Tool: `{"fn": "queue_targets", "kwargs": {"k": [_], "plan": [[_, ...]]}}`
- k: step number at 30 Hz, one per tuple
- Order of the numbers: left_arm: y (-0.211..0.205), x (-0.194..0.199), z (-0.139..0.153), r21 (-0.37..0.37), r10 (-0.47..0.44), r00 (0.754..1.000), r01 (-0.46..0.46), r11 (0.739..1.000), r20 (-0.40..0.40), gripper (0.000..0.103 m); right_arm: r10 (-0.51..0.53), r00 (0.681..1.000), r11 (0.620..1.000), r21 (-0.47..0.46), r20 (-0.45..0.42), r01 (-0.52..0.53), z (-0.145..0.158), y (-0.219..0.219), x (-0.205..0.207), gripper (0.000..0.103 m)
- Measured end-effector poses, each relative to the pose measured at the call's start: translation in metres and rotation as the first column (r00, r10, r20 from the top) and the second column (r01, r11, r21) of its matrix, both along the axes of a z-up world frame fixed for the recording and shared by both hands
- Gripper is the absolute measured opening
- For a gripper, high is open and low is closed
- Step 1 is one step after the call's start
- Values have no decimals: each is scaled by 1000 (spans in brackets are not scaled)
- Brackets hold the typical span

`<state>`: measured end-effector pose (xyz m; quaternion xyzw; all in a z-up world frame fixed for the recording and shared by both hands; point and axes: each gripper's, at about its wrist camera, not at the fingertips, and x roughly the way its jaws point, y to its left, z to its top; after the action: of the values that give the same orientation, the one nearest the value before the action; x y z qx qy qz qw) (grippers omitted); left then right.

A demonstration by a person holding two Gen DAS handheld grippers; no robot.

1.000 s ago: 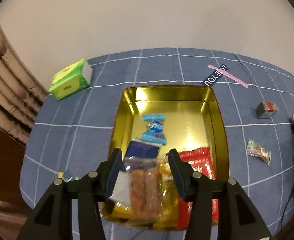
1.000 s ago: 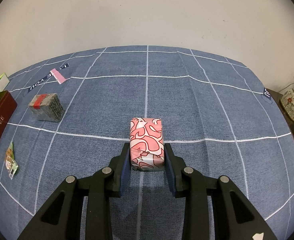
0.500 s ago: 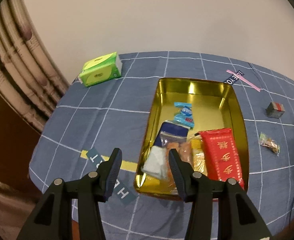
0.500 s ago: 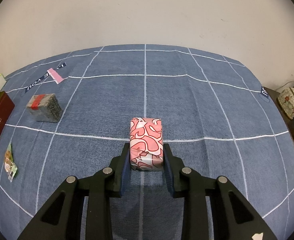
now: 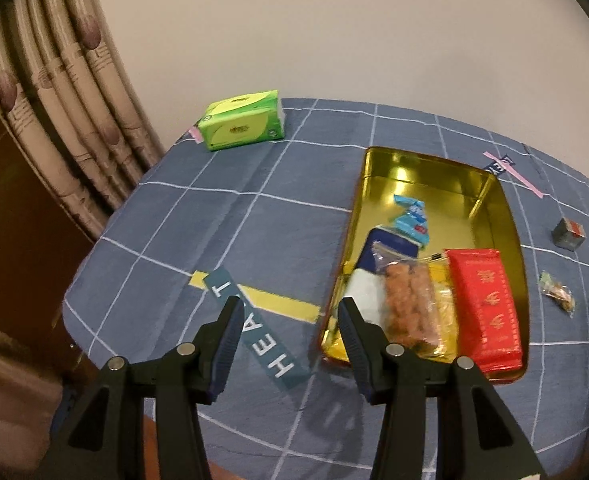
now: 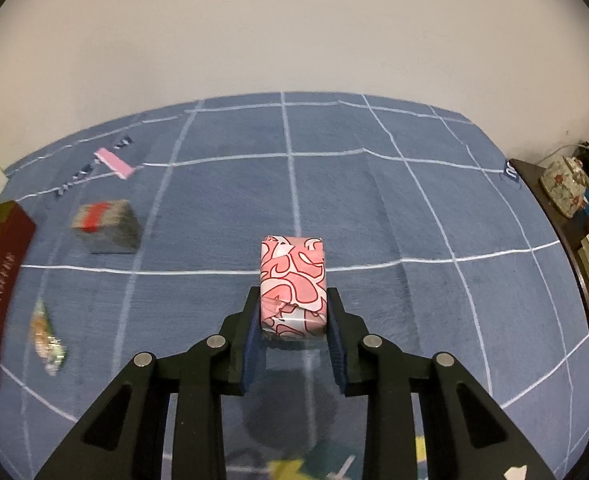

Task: Organize snacks
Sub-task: 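Lower the pink patterned cube into the gold tin and open the right gripper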

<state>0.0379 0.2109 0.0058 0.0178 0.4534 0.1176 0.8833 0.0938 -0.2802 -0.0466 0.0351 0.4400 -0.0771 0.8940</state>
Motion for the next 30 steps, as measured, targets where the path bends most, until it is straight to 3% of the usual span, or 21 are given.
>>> {"fn": "queue_targets", "kwargs": {"k": [8, 15, 23, 30], "plan": [[7, -5, -5, -32, 15, 1000, -15, 999, -2, 56, 101, 994, 994, 29, 44, -102, 36, 57, -7, 27], [11, -7, -2, -55, 30, 1000, -29, 998, 8, 57, 199, 979, 978, 60, 42, -202, 49, 117, -7, 27], [24, -8, -2, -85, 80, 997, -79, 993, 9, 57, 372, 927, 924, 72, 44, -375, 61, 210, -3, 27], [31, -10, -2, -104, 104, 995, -103, 989, 6, 57, 465, 885, 884, 53, 13, -465, 51, 275, 5, 27]]}}
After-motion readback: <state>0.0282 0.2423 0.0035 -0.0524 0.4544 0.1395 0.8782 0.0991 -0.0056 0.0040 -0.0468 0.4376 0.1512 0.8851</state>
